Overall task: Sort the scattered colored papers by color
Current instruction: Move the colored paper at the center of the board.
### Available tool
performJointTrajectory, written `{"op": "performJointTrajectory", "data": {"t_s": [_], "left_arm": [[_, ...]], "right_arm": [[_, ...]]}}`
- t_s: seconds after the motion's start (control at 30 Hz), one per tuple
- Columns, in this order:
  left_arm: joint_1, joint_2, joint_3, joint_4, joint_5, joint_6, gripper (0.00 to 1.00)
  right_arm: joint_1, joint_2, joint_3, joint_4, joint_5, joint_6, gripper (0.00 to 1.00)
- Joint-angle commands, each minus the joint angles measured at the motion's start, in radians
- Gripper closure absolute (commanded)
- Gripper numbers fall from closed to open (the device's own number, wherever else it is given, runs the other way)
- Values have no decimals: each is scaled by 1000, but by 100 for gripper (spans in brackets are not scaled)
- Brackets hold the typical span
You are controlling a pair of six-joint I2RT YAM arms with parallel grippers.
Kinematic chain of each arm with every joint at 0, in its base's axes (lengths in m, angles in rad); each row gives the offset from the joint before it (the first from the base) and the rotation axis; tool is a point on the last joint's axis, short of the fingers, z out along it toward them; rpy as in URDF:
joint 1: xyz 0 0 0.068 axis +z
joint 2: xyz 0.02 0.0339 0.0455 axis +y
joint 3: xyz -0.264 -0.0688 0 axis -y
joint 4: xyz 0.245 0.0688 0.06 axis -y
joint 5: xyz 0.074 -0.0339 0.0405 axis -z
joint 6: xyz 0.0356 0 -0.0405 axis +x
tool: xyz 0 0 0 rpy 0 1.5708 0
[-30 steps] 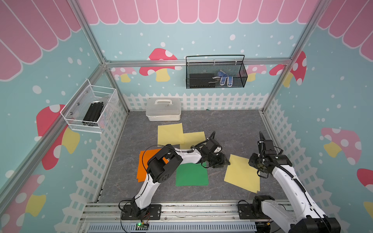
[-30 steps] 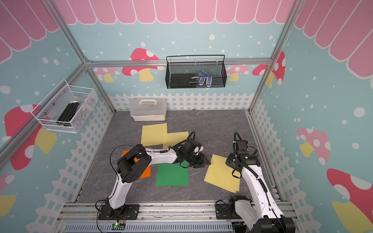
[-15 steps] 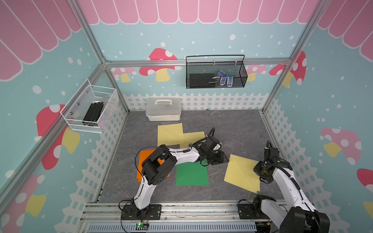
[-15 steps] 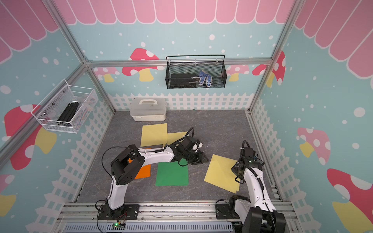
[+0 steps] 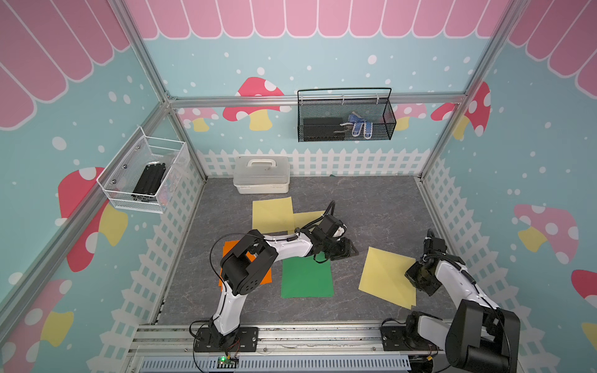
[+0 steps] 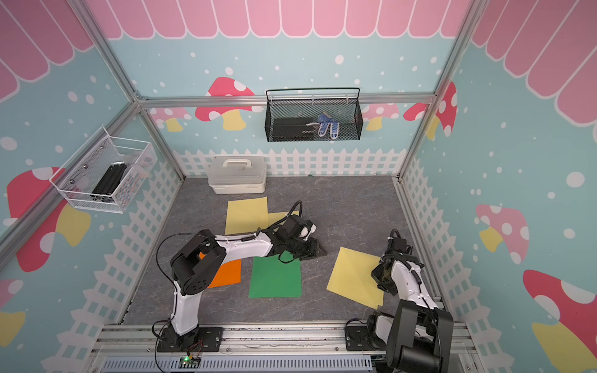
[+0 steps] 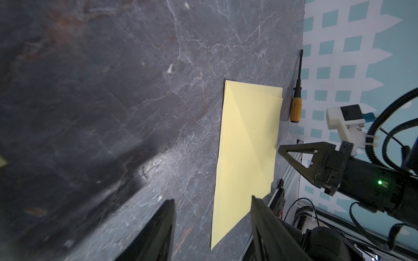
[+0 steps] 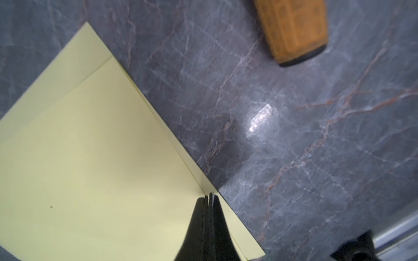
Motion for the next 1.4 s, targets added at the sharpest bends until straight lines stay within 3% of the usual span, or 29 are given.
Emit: {"op": "performJointTrajectory", "data": {"t_s": [0.0, 0.43, 0.9, 1.2, 1.37], "left_arm": [[6, -46, -14, 22, -9, 11, 44], [23, -93, -34, 10, -27, 14, 44], [46, -81, -13, 3, -16, 17, 44], [84, -110, -25, 0, -28, 34, 44], [152, -165, -39, -39, -56, 81, 44]], "right_arm": [[-7, 35, -19, 25, -34, 0, 97], [-9, 158, 9, 111, -111, -21, 97], [-4, 378, 158, 176, -214, -184, 96], [2, 440, 237, 187, -171, -206, 83], [32, 308, 248, 174, -158, -206, 75]]}}
